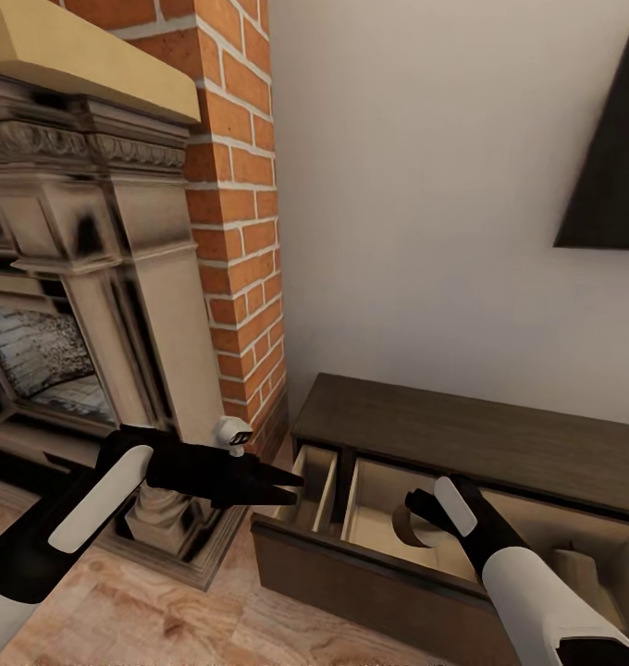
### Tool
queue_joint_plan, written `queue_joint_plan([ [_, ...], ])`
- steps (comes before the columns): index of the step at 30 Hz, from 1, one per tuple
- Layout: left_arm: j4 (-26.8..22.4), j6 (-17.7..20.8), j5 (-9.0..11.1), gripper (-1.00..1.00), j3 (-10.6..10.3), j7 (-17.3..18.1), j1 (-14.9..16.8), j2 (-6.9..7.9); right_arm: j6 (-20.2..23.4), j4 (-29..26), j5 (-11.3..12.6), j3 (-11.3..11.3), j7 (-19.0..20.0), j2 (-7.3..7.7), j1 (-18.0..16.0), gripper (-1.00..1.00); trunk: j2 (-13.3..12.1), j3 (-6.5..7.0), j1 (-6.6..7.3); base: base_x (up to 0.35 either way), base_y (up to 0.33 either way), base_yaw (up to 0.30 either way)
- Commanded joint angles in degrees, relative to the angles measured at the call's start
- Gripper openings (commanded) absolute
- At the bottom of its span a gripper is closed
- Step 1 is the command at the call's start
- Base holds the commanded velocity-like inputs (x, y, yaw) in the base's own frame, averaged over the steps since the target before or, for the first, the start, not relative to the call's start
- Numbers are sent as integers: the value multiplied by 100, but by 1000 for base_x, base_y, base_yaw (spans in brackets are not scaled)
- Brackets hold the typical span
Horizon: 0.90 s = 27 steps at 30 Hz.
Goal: Place each of the two pumpkins and all three candles from the living room inside a cabinet in the living room (use any cabinet), then make sure every cabinet is closed, and position the cauldron so it is next to a table in the living room.
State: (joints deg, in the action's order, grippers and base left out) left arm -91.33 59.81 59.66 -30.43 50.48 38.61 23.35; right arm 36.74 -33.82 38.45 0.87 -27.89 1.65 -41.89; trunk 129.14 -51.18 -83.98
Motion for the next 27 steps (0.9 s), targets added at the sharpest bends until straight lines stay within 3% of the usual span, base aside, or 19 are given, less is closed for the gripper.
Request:
queue_joint_plan([
  [1, 1, 19, 8, 100, -7, 14, 7, 3, 9, -10, 57, 10, -50, 2, -3, -100, 4, -6, 1, 0, 0, 0],
  [8, 1, 19, 4, 100, 0, 133, 7, 8, 9, -12, 57, 10, -50, 4, -3, -100, 4, -6, 1, 8, 0, 0],
  [20, 1, 19, 2, 100, 2, 224, 7, 46, 9, -10, 57, 10, -56, 3, -3, -100, 4, -6, 1, 209, 0, 0],
  [27, 1, 19, -10, 100, 2, 218, 7, 47, 13, -10, 57, 10, -57, 2, -3, -100, 4, -6, 1, 61, 0, 0],
])
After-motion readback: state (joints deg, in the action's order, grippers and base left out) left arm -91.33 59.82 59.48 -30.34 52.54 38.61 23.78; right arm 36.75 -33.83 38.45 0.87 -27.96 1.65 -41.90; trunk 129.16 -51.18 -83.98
